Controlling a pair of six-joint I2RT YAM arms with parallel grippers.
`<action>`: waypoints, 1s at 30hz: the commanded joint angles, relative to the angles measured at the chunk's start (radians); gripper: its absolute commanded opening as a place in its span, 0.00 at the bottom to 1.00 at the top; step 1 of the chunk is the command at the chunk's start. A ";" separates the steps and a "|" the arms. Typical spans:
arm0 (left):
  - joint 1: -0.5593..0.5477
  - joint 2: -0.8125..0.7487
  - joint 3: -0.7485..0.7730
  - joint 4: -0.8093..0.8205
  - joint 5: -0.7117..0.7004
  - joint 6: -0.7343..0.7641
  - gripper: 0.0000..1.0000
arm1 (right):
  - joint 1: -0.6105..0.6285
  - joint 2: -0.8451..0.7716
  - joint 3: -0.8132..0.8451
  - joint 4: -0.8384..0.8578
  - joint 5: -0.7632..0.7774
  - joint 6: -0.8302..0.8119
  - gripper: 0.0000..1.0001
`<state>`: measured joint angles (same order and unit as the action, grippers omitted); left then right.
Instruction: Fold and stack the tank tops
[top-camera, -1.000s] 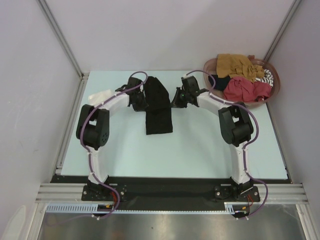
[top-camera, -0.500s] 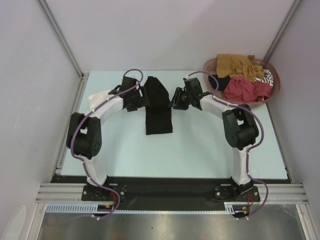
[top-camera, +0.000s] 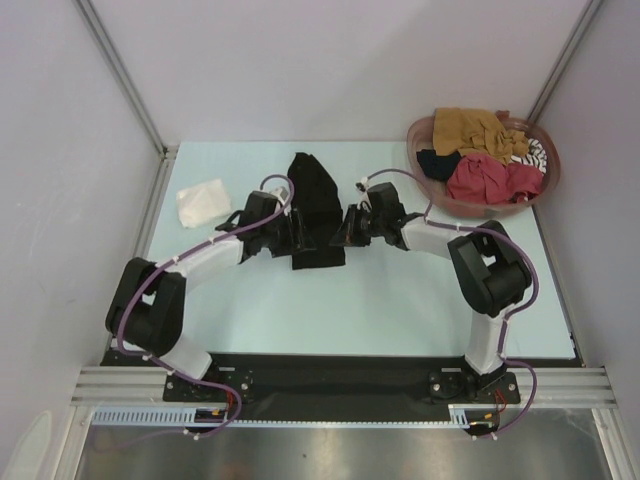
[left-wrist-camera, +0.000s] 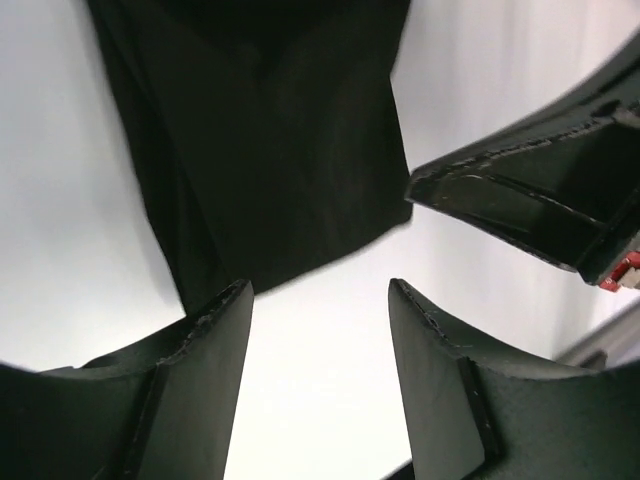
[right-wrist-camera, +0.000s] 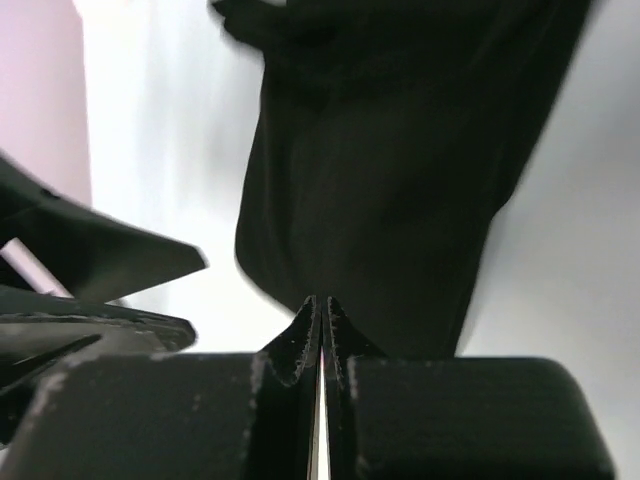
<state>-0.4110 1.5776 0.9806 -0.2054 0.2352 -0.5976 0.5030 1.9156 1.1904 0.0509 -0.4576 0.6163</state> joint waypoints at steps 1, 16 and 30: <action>-0.014 -0.080 -0.062 0.156 0.107 -0.041 0.62 | 0.008 -0.072 -0.054 0.153 -0.117 0.046 0.01; 0.055 0.144 -0.154 0.155 0.107 -0.079 0.24 | -0.089 0.123 -0.158 0.182 -0.188 0.108 0.00; 0.006 -0.152 -0.218 0.052 -0.060 -0.038 0.55 | -0.052 -0.081 -0.207 0.061 -0.043 0.008 0.20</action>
<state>-0.4019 1.5314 0.7990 -0.1192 0.2623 -0.6643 0.4297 1.9327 0.9981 0.1547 -0.5793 0.6842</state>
